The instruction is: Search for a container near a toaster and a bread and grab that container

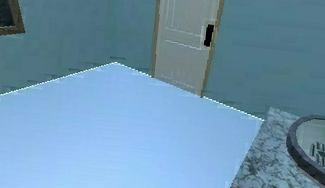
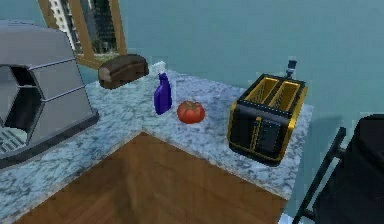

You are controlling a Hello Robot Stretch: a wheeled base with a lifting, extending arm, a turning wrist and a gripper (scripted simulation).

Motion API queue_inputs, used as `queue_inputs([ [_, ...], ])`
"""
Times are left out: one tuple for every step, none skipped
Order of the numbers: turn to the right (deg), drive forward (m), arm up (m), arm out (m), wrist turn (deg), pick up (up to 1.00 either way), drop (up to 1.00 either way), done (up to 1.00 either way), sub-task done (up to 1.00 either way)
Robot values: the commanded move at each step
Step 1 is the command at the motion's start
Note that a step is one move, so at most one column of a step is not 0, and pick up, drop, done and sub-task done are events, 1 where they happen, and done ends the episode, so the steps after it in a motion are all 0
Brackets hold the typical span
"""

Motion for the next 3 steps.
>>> queue_inputs([
  [0.0,0.0,0.5,0.0,0.0,0.0,0.0,0.0,0.0],
  [0.0,0.0,0.38,0.0,0.0,0.0,0.0,0.0,0.0],
  [0.0,0.0,0.0,0.5,0.0,0.0,0.0,0.0,0.0],
])
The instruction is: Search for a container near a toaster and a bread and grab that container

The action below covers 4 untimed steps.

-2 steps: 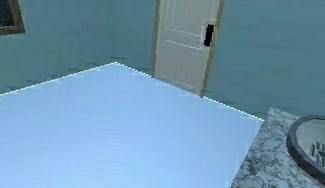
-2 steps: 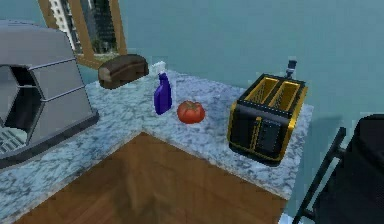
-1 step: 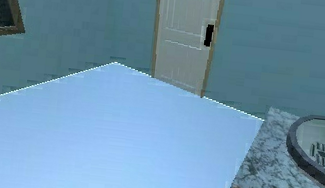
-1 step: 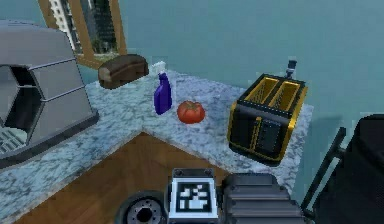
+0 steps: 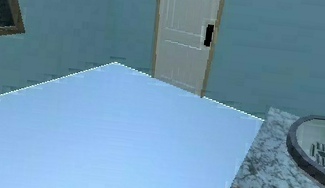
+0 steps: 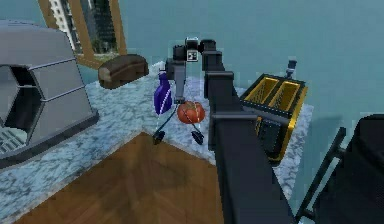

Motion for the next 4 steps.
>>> queue_inputs([
  [0.0,0.0,0.0,0.0,45.0,0.0,0.0,0.0,0.0],
  [0.0,0.0,0.0,0.0,45.0,0.0,0.0,0.0,0.0],
  [0.0,0.0,0.0,0.0,45.0,0.0,0.0,0.0,0.0],
  [0.0,0.0,0.0,0.0,6.0,0.0,0.0,0.0,0.0],
])
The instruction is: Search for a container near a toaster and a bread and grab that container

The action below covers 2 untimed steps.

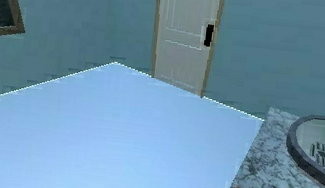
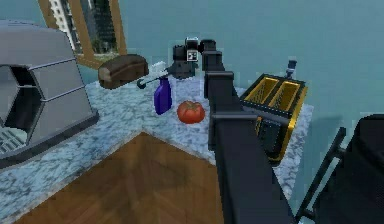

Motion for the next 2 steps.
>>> queue_inputs([
  [0.0,0.0,0.0,0.0,0.0,1.0,0.0,0.0,0.0],
  [0.0,0.0,0.0,0.0,0.0,0.0,0.0,1.0,0.0],
])
